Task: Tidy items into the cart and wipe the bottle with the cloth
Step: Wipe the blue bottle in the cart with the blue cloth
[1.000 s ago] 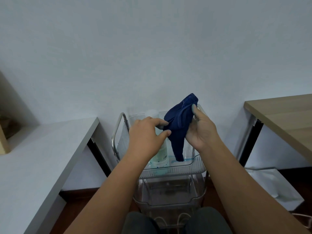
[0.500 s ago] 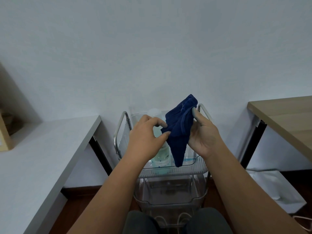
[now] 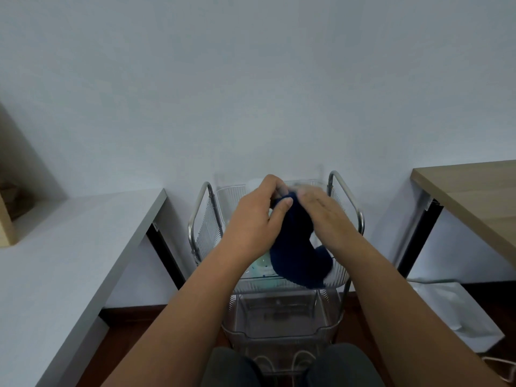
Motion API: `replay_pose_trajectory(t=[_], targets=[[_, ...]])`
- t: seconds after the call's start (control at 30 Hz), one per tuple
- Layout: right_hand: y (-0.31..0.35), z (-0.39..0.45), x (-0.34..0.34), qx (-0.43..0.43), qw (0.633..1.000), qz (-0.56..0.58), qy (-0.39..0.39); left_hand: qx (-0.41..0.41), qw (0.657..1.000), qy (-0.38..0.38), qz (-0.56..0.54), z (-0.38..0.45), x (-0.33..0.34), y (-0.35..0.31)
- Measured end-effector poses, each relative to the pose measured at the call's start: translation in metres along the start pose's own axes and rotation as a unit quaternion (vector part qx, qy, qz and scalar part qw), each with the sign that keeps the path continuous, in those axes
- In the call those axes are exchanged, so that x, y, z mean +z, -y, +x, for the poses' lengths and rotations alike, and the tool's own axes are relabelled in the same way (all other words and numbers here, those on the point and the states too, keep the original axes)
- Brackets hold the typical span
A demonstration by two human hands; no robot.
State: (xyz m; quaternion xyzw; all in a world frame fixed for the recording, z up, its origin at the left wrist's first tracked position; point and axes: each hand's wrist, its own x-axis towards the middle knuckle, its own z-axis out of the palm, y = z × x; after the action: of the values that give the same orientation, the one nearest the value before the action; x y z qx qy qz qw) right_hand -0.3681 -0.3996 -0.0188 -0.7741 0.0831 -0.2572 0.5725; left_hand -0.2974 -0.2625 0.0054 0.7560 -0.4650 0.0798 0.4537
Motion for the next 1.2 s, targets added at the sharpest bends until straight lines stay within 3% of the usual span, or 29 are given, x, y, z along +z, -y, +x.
replay_pose_trajectory(t=[0.1, 0.3, 0.4, 0.63, 0.77, 0.83, 0.9, 1.03, 1.2], targets=[[0.005, 0.001, -0.001, 0.008, 0.996, 0.058, 0.061, -0.020, 1.000, 0.005, 0.023, 0.002, -0.001, 0.010], [0.002, 0.018, -0.003, 0.014, 0.996, -0.003, 0.089, -0.120, 0.992, -0.034, -0.017, -0.015, -0.009, 0.033], [0.004, 0.036, -0.003, -0.003, 0.996, -0.071, 0.054, -0.167, 0.982, -0.043, -0.073, -0.017, -0.015, 0.041], [-0.005, 0.046, 0.024, -0.011, 0.972, -0.229, -0.056, -0.208, 0.974, -0.077, -0.039, -0.016, -0.015, 0.046], [-0.008, 0.036, 0.032, -0.030, 0.971, -0.196, -0.132, -0.159, 0.984, -0.067, 0.044, -0.010, -0.029, 0.045], [-0.009, 0.029, 0.037, -0.045, 0.974, -0.179, -0.129, -0.077, 0.991, -0.036, 0.106, 0.007, -0.044, 0.045], [-0.013, 0.022, 0.045, -0.043, 0.977, -0.176, -0.114, -0.015, 0.991, 0.056, 0.123, 0.030, -0.060, 0.044], [-0.026, 0.008, 0.061, -0.036, 0.982, -0.132, -0.127, -0.003, 0.964, 0.239, 0.114, 0.059, -0.071, 0.047], [-0.028, 0.010, 0.073, -0.027, 0.987, -0.066, -0.141, 0.022, 0.965, 0.220, 0.144, 0.058, -0.065, 0.054]])
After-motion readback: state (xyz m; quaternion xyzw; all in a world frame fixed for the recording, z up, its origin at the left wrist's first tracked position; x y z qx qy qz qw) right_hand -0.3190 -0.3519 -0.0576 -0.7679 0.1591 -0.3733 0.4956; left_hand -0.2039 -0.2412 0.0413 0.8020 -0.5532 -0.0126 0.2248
